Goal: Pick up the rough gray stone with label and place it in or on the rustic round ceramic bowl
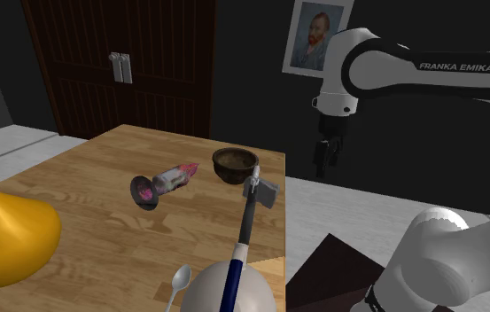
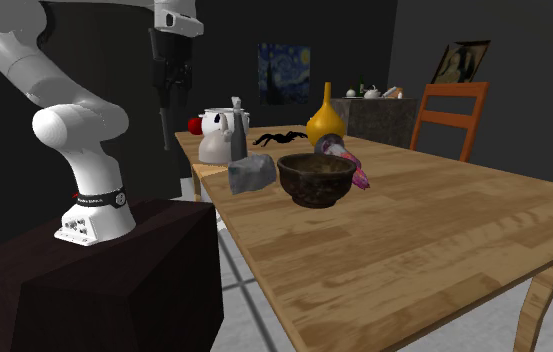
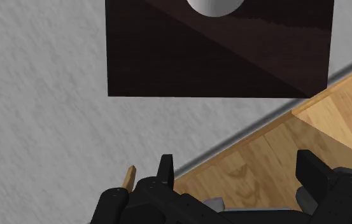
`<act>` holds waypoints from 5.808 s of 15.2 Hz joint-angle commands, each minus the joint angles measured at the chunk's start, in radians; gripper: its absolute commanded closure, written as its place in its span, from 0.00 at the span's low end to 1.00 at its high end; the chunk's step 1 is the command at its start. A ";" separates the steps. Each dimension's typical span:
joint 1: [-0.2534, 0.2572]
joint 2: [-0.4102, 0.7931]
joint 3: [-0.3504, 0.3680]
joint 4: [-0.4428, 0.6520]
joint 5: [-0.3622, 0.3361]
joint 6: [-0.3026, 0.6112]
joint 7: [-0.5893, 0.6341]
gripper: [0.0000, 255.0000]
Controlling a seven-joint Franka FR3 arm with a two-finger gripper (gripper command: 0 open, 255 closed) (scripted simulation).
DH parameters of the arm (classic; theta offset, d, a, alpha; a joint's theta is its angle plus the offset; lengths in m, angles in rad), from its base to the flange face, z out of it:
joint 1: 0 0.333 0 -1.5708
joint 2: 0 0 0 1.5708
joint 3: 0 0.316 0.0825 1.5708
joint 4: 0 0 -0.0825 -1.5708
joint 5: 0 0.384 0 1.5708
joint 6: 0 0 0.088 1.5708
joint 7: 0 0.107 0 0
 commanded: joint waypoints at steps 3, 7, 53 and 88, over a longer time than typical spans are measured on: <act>0.005 0.061 0.002 -0.001 -0.003 0.072 -0.004 0.00; 0.013 0.193 0.005 0.015 -0.010 0.208 -0.011 0.00; 0.027 0.578 0.018 0.179 -0.035 0.484 -0.029 1.00; 0.006 0.995 -0.003 1.052 -0.025 0.032 -0.102 1.00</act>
